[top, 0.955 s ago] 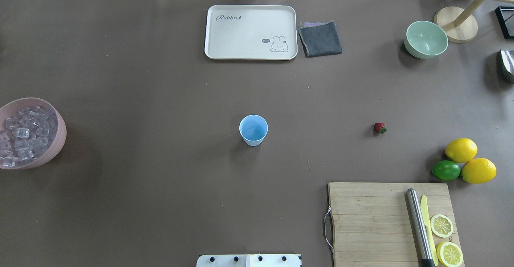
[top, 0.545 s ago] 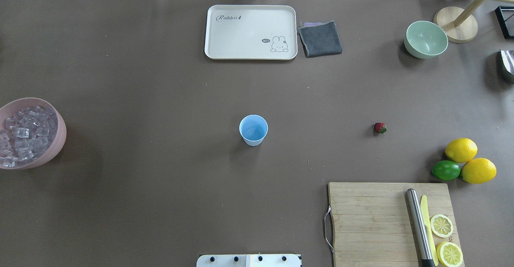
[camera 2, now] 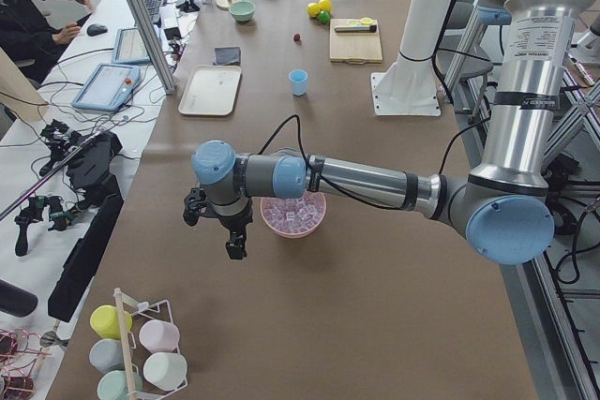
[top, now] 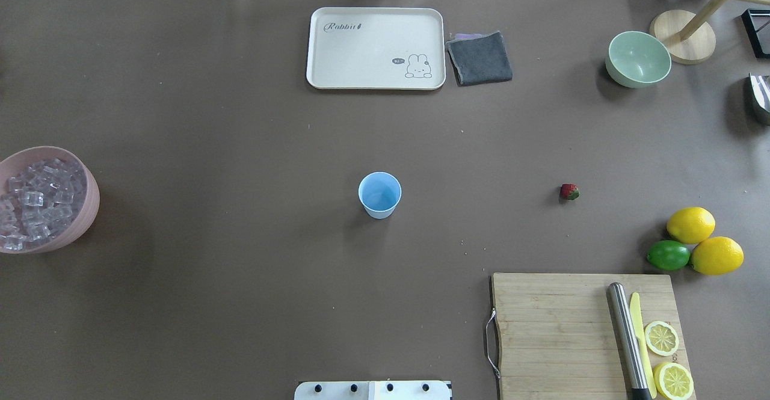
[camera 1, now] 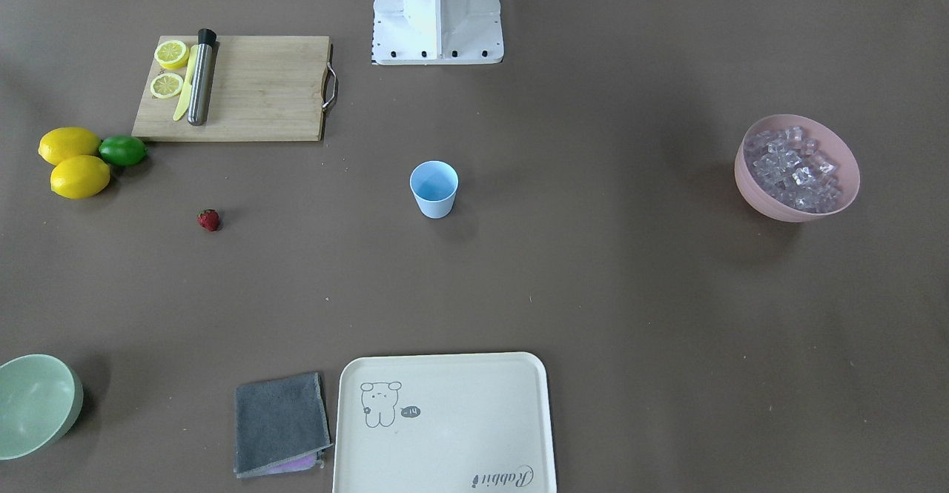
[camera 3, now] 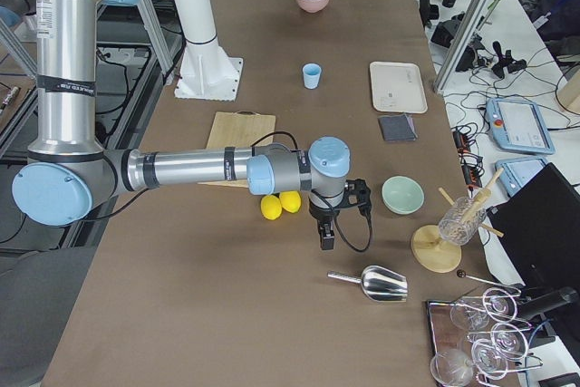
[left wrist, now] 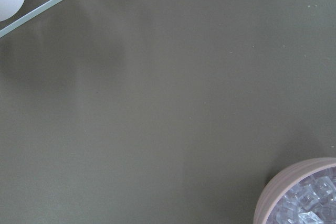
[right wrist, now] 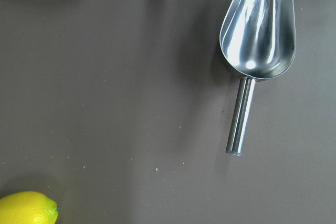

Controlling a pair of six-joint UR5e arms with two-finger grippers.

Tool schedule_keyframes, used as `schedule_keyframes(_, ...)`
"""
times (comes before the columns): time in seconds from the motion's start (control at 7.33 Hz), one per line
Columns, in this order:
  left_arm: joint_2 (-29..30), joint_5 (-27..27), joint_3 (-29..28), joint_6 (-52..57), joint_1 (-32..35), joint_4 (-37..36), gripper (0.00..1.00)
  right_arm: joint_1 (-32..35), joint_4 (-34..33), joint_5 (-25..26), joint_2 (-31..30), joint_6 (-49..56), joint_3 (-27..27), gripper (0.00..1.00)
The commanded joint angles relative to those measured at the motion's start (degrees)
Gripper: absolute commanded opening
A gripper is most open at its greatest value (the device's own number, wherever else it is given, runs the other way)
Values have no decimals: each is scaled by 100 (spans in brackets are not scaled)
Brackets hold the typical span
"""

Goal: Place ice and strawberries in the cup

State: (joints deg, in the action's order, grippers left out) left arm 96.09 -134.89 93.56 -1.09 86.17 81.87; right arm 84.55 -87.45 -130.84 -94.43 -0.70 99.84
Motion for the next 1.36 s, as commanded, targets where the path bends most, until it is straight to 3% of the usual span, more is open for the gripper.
schedule_keyframes(0.0,-20,15,23,-23,-74,-39,98,0,0,6,-5,9,18,100)
schedule_keyframes(0.14,-63,163,-30,29,-109,-5,98,0,0,14,21,9,18,100)
schedule_keyframes(0.27,-90,869,48,21,-135,-40,98,0,0,14,47,9,27,100)
schedule_keyframes(0.41,-99,1103,40,38,-161,-14,98,0,0,6,47,17,27,100)
schedule_keyframes(0.55,-38,992,48,39,-162,-22,98,9,8,14,65,52,27,100)
schedule_keyframes(0.95,-450,-53,250,12,-100,724,98,35,8,14,83,70,27,100)
schedule_keyframes(1.23,-407,-73,277,-23,-100,542,98,53,0,14,74,70,62,100)
